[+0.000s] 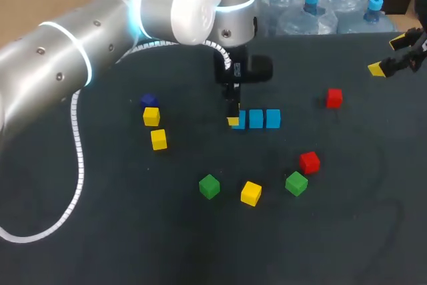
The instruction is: Place the blue cubes, place green cubes on the blue cubes, place the yellow cubes on the green cubes, then place the red cubes on the yellow cubes, and place purple cube on the red cubes.
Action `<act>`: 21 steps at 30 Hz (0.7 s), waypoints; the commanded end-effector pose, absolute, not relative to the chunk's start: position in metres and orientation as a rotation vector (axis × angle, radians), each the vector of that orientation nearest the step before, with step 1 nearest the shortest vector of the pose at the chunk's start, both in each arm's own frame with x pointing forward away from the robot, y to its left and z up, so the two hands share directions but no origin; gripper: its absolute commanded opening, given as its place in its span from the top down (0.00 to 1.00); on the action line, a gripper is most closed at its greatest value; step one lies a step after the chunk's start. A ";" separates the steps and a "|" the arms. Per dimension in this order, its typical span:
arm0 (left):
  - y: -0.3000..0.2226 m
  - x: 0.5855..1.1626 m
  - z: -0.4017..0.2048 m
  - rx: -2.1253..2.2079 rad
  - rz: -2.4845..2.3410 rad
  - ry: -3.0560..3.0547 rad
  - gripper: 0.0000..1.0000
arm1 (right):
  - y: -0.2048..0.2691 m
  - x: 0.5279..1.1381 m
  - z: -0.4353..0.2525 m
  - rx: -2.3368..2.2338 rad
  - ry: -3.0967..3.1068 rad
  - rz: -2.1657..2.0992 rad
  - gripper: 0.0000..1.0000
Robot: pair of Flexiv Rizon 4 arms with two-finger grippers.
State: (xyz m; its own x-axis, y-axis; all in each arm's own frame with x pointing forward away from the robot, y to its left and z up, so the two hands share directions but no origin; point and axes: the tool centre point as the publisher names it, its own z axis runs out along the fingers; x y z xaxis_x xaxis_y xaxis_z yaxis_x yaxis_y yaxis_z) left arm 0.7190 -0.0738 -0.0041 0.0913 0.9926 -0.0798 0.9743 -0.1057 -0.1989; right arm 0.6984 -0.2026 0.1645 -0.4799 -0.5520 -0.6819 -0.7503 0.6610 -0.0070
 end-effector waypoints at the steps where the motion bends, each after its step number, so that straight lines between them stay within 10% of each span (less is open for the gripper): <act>1: -0.073 0.718 -0.006 -2.250 0.298 -2.040 0.78 | -0.203 0.698 0.165 -1.002 2.210 0.386 0.00; 21: -0.078 0.722 -0.008 -2.235 0.303 -2.074 0.79 | -0.203 0.698 0.165 -1.002 2.210 0.386 0.00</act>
State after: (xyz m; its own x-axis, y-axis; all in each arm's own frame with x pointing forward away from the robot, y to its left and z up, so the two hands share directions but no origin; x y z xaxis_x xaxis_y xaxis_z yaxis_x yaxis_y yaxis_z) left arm 0.7214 -0.0772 -0.0048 0.0675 0.9936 -0.0911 0.9780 -0.0839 -0.1908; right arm 0.6984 -0.2026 0.1645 -0.4799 -0.5520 -0.6819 -0.7503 0.6610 -0.0070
